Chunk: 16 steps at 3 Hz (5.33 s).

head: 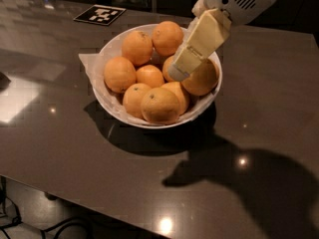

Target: Pick orange from white bowl

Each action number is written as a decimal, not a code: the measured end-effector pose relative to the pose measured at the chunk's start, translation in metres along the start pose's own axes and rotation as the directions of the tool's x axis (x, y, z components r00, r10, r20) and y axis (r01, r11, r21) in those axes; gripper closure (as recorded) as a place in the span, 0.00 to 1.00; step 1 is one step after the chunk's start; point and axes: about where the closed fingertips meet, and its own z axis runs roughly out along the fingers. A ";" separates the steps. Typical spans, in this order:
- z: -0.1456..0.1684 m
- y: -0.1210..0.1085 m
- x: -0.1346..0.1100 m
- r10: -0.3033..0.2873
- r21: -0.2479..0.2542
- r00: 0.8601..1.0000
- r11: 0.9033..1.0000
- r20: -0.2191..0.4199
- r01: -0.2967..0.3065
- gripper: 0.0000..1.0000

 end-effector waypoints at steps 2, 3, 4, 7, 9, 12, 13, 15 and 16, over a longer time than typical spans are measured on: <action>0.000 -0.001 0.001 0.029 0.008 0.999 1.000 -0.024 -0.029 0.00; -0.008 -0.011 0.012 0.123 0.083 0.988 0.990 -0.092 -0.116 0.00; -0.011 -0.021 0.023 0.218 0.172 0.961 0.967 -0.168 -0.189 0.00; 0.018 -0.033 0.042 0.278 0.237 0.909 0.949 -0.311 -0.209 0.07; 0.029 -0.036 0.055 0.306 0.244 0.888 0.942 -0.342 -0.230 0.17; 0.056 -0.050 0.079 0.324 0.221 0.858 0.942 -0.398 -0.254 0.17; 0.063 -0.050 0.090 0.326 0.210 0.850 0.943 -0.414 -0.260 0.34; 0.064 -0.050 0.090 0.326 0.209 0.850 0.943 -0.414 -0.260 0.81; 0.061 -0.050 0.086 0.318 0.204 0.865 0.945 -0.389 -0.255 1.00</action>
Offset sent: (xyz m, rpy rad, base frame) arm 0.0042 -0.0062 -0.0052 -0.0444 0.0552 -0.0777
